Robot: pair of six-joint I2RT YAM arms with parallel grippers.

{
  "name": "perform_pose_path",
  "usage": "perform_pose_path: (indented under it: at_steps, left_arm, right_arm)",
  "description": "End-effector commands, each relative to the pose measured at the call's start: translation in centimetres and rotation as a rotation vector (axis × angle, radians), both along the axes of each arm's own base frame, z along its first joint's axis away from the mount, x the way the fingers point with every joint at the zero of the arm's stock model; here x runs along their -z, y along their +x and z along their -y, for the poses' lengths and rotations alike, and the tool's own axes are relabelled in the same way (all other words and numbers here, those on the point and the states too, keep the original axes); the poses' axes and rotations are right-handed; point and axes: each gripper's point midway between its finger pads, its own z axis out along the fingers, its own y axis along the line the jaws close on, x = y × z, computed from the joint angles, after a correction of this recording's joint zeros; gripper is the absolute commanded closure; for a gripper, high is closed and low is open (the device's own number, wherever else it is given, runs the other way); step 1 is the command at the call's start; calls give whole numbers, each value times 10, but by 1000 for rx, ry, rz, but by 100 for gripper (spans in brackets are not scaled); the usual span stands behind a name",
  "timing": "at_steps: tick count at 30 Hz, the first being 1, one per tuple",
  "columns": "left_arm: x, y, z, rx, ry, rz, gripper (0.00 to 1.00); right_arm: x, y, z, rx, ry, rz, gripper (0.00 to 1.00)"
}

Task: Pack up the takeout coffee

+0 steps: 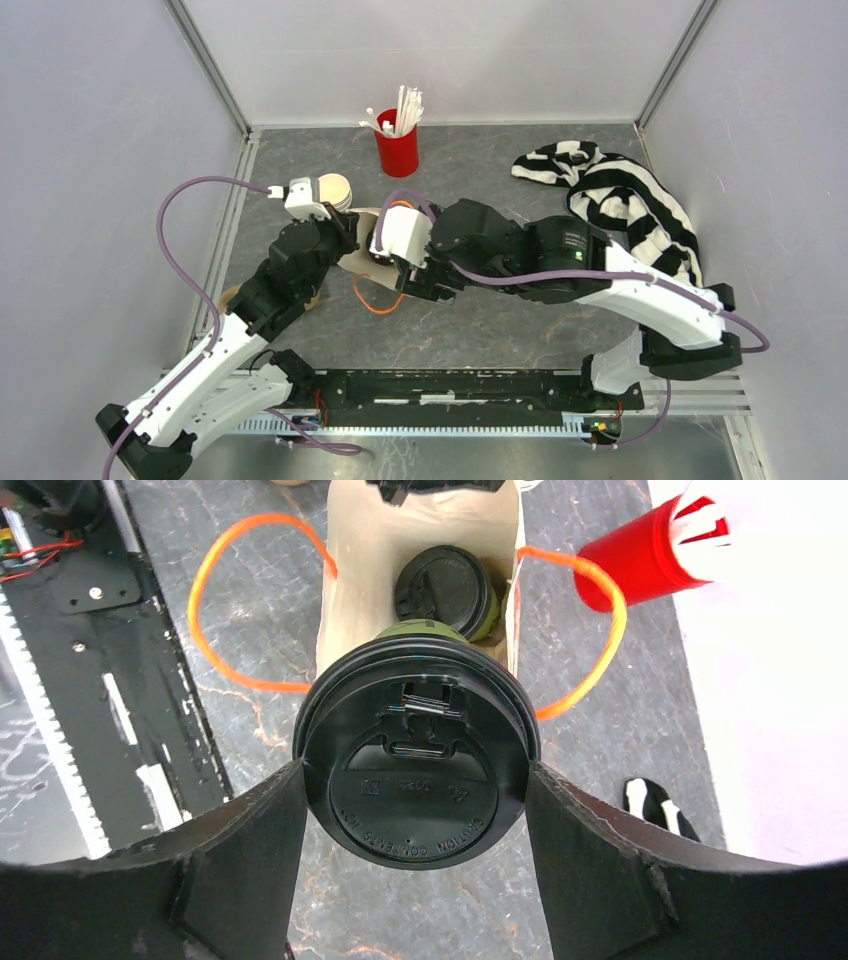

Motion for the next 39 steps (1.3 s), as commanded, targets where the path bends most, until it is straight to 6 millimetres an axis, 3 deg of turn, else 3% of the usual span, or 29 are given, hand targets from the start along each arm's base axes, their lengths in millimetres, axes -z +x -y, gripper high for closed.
perform_pose_path:
  at_steps: [1, 6, 13, 26, 39]
  left_arm:
    - [-21, 1, 2, 6, -59, 73, 98]
    - [-19, 0, 2, 13, -60, 76, 98]
    - [-13, -6, 2, 33, -57, 83, 98]
    - [2, -26, -5, 59, -113, 76, 98]
    - [23, -46, -9, 91, -163, 38, 98]
  right_arm:
    - [3, 10, -12, 39, -67, 65, 95]
    - [23, 15, -22, 54, -133, 94, 94]
    - [48, 36, -20, 144, -273, 175, 95]
    - [87, 42, -35, 67, -362, 195, 95]
    - [113, 72, -14, 34, -438, 250, 97]
